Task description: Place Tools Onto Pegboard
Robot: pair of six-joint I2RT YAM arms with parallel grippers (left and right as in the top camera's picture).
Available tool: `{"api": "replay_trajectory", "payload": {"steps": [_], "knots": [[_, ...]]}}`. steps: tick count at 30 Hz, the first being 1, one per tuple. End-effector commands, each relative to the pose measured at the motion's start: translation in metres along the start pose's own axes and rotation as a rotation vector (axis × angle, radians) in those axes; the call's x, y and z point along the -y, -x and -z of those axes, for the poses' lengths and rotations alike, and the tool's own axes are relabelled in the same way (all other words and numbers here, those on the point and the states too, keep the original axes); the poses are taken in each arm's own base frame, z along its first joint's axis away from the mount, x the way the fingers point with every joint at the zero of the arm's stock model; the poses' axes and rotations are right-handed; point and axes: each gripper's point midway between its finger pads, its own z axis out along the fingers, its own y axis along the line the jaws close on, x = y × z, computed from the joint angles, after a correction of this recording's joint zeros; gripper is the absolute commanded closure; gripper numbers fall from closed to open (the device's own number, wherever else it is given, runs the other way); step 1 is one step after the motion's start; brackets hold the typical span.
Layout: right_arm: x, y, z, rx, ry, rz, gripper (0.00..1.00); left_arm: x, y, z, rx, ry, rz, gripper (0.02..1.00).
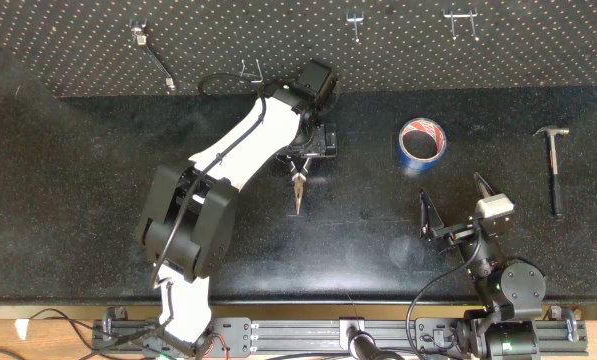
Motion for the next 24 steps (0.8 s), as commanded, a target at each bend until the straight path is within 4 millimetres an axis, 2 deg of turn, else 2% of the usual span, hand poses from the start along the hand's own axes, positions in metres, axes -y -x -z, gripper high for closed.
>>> {"api": "replay_trajectory", "payload": {"steps": [1,4,8,12,17,24], "knots": [[-0.0014,-0.0013,0.0001,-0.002,0.005,-0.011,0.025,0.0038,-0.0002,-0.0051,-0.013,-0.005,-0.015,0.020],[-0.0014,-0.0013,0.0001,-0.002,0.005,-0.011,0.025,0.0039,-0.0002,-0.0051,-0.013,-0.005,-0.015,0.023],[-0.0014,-0.0013,0.0001,-0.002,0.005,-0.011,0.025,0.0038,-0.0003,-0.0051,-0.013,-0.005,-0.015,0.169],[-0.0014,-0.0013,0.0001,-0.002,0.005,-0.011,0.025,0.0038,-0.0003,-0.0051,-0.013,-0.005,-0.015,0.395],[-0.0014,-0.0013,0.0001,-0.002,0.005,-0.011,0.025,0.0038,-0.0003,-0.0051,-0.013,-0.005,-0.015,0.481],[-0.0014,-0.0013,0.0001,-0.002,0.005,-0.011,0.025,0.0038,-0.0003,-0.0051,-0.013,-0.005,-0.015,0.503]]}}
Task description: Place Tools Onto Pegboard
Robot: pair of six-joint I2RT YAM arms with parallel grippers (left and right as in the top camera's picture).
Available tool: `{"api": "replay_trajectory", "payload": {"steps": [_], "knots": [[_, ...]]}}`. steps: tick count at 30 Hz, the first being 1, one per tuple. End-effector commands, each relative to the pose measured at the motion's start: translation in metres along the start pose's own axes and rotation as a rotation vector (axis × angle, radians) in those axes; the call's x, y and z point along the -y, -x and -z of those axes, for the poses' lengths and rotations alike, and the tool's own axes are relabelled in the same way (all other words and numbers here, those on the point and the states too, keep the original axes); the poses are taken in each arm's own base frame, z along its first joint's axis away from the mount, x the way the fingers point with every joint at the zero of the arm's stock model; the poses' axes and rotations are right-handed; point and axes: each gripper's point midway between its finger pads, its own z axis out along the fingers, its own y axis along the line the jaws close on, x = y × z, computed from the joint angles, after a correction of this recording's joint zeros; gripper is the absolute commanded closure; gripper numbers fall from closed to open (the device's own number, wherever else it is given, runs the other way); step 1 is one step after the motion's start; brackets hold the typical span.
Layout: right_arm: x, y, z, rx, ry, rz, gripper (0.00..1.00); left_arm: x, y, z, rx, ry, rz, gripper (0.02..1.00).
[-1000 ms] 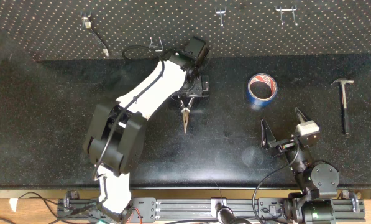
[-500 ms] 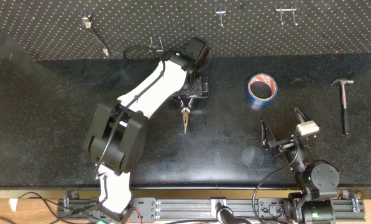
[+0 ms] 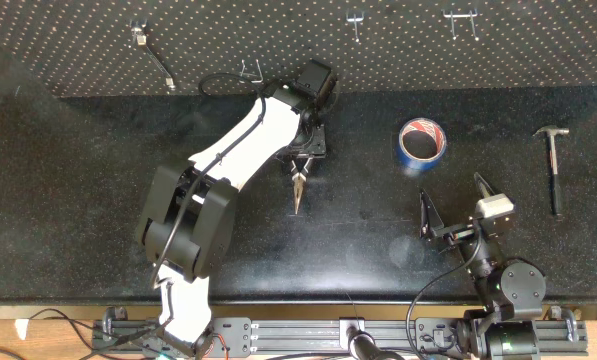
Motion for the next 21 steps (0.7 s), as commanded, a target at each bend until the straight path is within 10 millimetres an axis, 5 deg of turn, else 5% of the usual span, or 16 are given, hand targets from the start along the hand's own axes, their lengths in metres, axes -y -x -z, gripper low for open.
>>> {"api": "replay_trajectory", "payload": {"steps": [1,8,11,21], "knots": [[-0.0014,-0.0013,0.0001,-0.002,0.005,-0.011,0.025,0.0032,0.0001,-0.0052,-0.011,-0.001,-0.005,0.522],[-0.0014,-0.0013,0.0001,-0.002,0.005,-0.011,0.025,0.0032,0.0002,-0.0052,-0.010,-0.001,-0.006,0.722],[-0.0014,-0.0013,0.0001,-0.002,0.005,-0.011,0.025,0.0029,0.0003,-0.0052,-0.010,0.000,-0.006,0.991],[-0.0014,-0.0013,0.0001,-0.002,0.005,-0.011,0.025,0.0060,0.0023,-0.0028,-0.001,-0.017,0.004,0.989]]}}
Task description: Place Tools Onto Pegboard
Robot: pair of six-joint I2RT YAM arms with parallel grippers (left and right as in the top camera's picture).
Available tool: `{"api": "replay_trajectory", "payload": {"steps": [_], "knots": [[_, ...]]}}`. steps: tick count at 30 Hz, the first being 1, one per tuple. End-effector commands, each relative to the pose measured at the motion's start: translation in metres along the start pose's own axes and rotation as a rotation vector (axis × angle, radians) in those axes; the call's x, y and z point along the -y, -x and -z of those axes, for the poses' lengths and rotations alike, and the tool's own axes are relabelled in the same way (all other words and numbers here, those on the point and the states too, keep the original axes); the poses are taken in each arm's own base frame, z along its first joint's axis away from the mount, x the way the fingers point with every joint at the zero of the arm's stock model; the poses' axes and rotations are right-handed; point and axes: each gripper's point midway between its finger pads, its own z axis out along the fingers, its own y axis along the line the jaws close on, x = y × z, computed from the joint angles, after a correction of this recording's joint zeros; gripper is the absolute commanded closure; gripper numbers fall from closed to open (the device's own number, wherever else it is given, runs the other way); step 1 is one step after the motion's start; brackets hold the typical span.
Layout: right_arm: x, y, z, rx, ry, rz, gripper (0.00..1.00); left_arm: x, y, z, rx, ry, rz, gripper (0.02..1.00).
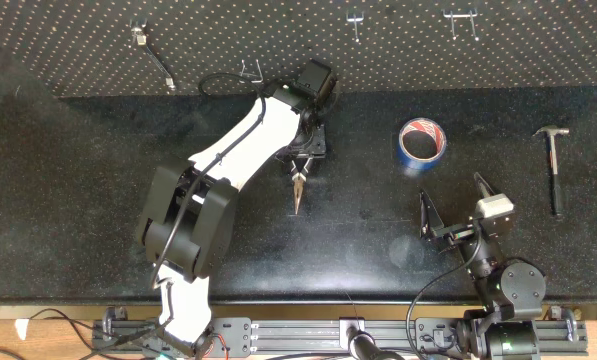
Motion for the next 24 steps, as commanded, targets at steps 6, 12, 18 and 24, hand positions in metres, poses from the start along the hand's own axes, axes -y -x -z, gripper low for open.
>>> {"api": "replay_trajectory", "payload": {"steps": [6,12,18,24], "knots": [[-0.001,-0.001,0.000,-0.002,0.005,-0.011,0.025,-0.005,0.008,0.071,0.133,-0.015,0.004,0.989],[-0.001,-0.001,0.000,-0.002,0.005,-0.011,0.025,-0.048,-0.014,0.151,0.356,0.028,0.030,0.991],[-0.001,-0.001,0.000,-0.002,0.005,-0.011,0.025,-0.097,-0.021,0.166,0.692,-0.033,0.163,0.991],[-0.001,-0.001,0.000,-0.002,0.005,-0.011,0.025,-0.106,0.037,0.206,1.077,-0.039,0.266,0.991]]}}
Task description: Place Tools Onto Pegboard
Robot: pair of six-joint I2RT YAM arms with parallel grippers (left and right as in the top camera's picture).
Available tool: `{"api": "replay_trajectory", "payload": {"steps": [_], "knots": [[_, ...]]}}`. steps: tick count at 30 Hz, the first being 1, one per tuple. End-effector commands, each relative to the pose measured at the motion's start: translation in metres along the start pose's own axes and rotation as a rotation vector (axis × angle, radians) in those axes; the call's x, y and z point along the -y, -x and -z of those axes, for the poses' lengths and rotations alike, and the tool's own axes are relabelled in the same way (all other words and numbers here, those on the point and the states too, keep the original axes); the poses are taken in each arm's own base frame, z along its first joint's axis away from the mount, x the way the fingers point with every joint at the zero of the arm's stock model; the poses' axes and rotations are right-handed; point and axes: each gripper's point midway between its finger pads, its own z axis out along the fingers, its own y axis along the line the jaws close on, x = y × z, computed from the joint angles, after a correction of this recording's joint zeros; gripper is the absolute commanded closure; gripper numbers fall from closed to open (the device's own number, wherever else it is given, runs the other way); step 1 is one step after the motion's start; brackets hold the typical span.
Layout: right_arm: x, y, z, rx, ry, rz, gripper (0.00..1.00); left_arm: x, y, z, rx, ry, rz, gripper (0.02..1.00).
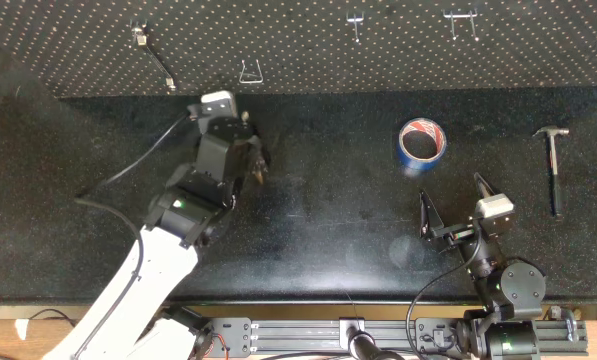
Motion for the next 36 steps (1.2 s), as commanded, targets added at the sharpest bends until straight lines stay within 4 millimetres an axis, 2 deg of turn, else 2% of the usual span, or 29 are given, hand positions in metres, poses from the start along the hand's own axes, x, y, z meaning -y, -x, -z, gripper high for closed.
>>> {"api": "replay_trajectory", "payload": {"steps": [1,5,8,14,19,24,36], "knots": [[-0.001,-0.001,0.000,-0.002,0.005,-0.011,0.025,0.001,0.068,-0.001,0.314,0.070,-0.015,0.993],[-0.001,-0.001,0.000,-0.002,0.005,-0.011,0.025,0.011,0.115,0.004,0.534,0.096,-0.075,0.989],[-0.001,-0.001,0.000,-0.002,0.005,-0.011,0.025,0.012,0.134,0.005,0.622,0.105,-0.086,0.991],[-0.001,-0.001,0.000,-0.002,0.005,-0.011,0.025,0.003,0.132,-0.011,0.617,0.133,-0.083,0.993],[-0.001,-0.001,0.000,-0.002,0.005,-0.011,0.025,0.009,0.133,-0.020,0.639,0.116,-0.072,0.991],[-0.001,-0.001,0.000,-0.002,0.005,-0.011,0.025,0.013,0.134,-0.022,0.648,0.092,-0.070,0.989],[-0.001,-0.001,0.000,-0.002,0.005,-0.011,0.025,0.025,0.125,-0.034,0.612,0.021,-0.075,0.991]]}}
